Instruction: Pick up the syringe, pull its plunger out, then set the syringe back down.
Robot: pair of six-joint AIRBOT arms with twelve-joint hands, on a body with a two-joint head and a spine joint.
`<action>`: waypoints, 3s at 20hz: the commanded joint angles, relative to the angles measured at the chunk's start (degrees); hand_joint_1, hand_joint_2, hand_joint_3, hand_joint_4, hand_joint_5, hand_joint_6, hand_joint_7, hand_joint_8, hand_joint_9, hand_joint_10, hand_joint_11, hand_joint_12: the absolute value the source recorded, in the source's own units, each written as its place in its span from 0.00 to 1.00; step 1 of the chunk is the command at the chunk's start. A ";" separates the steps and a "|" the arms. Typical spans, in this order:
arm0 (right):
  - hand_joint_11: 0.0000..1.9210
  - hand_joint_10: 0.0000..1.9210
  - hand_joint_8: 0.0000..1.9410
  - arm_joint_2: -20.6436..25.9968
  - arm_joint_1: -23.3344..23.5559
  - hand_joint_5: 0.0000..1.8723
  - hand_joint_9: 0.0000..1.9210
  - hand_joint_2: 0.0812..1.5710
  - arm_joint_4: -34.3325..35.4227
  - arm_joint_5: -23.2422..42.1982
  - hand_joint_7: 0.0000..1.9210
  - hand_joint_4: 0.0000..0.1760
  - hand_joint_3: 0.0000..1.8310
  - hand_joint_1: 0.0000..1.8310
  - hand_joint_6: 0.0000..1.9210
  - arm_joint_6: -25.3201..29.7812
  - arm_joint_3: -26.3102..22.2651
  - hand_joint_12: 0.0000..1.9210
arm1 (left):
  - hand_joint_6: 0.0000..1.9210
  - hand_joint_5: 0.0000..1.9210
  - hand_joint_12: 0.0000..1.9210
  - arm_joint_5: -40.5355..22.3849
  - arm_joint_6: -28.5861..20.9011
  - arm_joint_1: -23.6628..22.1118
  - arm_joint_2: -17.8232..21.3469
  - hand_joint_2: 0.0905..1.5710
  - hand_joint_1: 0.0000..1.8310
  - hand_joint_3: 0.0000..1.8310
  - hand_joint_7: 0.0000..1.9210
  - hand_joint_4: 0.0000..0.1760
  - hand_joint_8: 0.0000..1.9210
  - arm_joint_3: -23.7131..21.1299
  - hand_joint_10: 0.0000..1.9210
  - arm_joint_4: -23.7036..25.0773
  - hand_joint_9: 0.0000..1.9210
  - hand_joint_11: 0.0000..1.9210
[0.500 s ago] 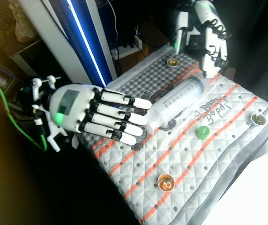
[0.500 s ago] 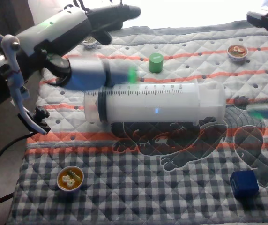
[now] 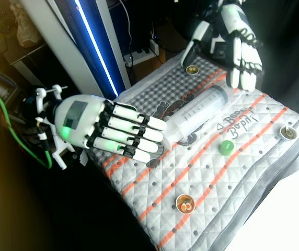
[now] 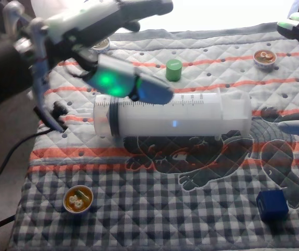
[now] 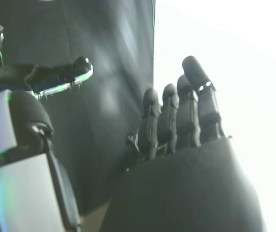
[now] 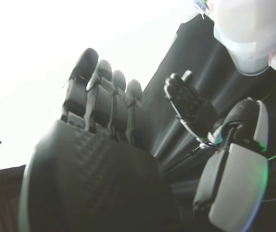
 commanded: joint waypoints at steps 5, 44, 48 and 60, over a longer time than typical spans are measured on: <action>0.00 0.00 0.01 -0.38 0.12 0.18 0.14 0.49 -0.46 7.58 0.17 0.00 0.00 0.48 0.01 0.89 0.47 0.35 | 0.00 0.10 0.62 -3.99 1.67 -0.86 -5.08 0.44 0.54 0.00 0.08 0.00 0.01 3.97 0.02 1.88 0.08 0.00; 0.00 0.00 0.00 -4.95 1.34 0.03 0.00 0.52 -1.80 11.33 0.02 0.00 0.00 0.38 0.00 10.63 2.73 0.18 | 0.66 0.40 0.94 12.28 2.86 2.24 -0.43 0.77 0.63 0.00 0.41 0.02 0.72 0.56 0.65 -4.06 0.35 0.25; 0.00 0.01 0.00 -8.28 2.27 0.01 0.02 0.46 -2.96 11.33 0.02 0.07 0.00 0.33 0.00 17.45 5.38 0.36 | 0.65 0.40 0.94 14.36 2.74 2.82 0.71 0.78 0.72 0.00 0.36 0.00 0.76 -1.55 0.85 -2.82 0.31 0.18; 0.00 0.05 0.01 -10.54 5.38 0.16 0.16 0.52 -8.73 8.02 0.10 0.07 0.01 0.56 0.02 17.48 5.69 0.51 | 0.65 0.44 0.97 20.58 -0.40 4.42 2.75 0.76 0.64 0.00 0.38 0.00 0.69 -5.15 0.59 0.28 0.29 0.14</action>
